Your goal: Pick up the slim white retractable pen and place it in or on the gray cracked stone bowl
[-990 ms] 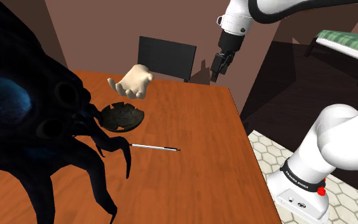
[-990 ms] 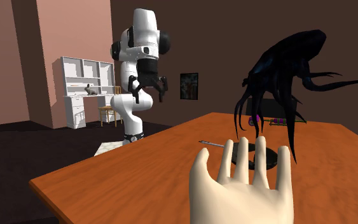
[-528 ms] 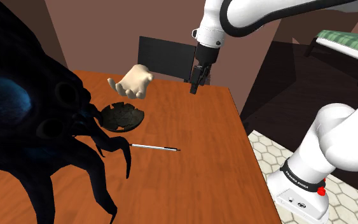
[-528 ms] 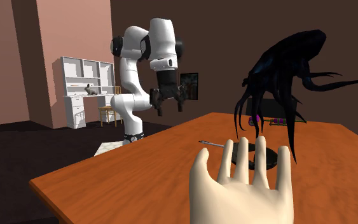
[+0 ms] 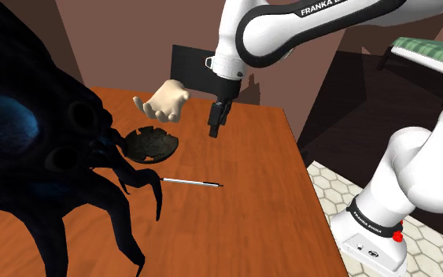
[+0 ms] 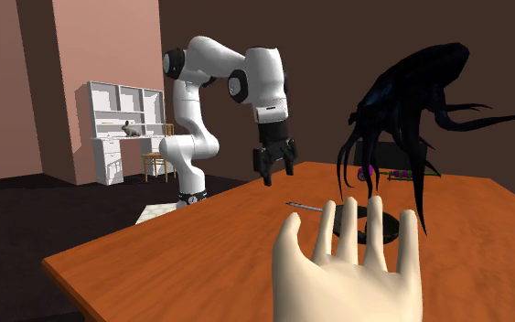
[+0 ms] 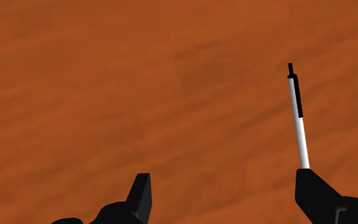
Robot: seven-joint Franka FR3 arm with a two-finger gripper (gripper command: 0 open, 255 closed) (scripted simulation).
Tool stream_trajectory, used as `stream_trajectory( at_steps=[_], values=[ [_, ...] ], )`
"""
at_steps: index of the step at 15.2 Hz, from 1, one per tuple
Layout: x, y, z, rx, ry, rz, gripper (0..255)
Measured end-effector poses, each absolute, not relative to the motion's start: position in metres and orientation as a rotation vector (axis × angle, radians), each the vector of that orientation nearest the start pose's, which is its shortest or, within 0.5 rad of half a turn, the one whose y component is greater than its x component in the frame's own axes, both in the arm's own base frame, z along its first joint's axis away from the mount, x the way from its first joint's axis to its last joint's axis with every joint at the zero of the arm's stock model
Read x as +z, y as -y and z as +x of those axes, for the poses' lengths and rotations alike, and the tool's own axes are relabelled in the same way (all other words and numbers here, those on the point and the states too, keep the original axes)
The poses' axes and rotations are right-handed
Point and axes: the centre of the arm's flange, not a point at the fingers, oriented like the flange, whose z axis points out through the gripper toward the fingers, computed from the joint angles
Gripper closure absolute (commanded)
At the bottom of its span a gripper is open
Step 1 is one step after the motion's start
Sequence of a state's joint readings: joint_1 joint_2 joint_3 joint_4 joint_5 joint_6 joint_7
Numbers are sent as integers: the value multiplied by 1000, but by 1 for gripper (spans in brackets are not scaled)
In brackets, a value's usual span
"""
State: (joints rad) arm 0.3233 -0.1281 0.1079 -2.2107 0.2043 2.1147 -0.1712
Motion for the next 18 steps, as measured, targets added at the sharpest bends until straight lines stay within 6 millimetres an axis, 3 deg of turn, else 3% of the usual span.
stream_trajectory(
  at_steps=[11,18],
  values=[
    [380,-341,470,52,1009,-2688,0],
    [344,-355,467,56,1026,-2673,0]
  ],
)
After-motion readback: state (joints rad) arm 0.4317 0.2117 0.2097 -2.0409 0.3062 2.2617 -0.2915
